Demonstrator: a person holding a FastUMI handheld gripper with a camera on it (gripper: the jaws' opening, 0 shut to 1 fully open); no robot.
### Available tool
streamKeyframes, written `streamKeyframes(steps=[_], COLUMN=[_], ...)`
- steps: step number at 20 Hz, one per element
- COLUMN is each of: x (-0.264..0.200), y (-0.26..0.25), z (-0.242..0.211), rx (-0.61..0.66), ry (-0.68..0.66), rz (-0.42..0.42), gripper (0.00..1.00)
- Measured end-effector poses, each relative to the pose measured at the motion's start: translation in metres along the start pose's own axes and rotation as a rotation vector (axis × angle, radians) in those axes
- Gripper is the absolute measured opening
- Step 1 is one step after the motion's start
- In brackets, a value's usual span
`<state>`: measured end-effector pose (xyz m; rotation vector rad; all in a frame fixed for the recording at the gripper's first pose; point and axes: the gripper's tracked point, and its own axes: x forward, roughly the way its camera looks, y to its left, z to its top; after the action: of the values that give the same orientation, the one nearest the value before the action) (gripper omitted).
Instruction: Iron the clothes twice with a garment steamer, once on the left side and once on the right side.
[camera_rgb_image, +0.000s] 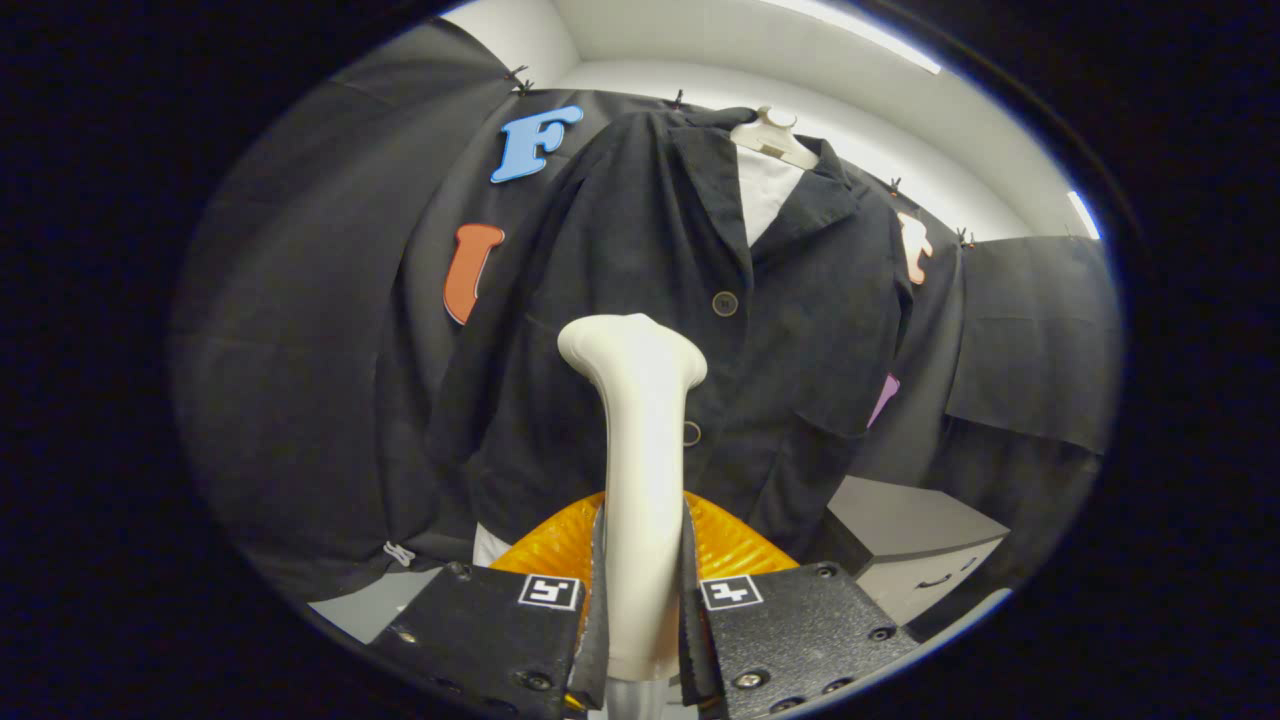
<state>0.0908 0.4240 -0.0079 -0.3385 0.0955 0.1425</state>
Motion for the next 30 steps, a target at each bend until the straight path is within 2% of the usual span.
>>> streamKeyframes(steps=[5,9,14,22,26,30], x=[0.001,-0.016,-0.024,-0.046,-0.082,-0.111], y=[0.003,0.020,0.023,0.027,0.012,-0.029], z=[-0.026,-0.071,-0.105,-0.148,-0.159,-0.157], rx=[-0.014,-0.012,-0.021,-0.068,-0.050,-0.042], ry=[0.062,0.139,0.221,0.283,0.305,0.283], rz=[0.025,0.053,0.058,0.117,0.149,0.153], gripper=[0.31,0.31,0.31,0.31,0.31,0.31])
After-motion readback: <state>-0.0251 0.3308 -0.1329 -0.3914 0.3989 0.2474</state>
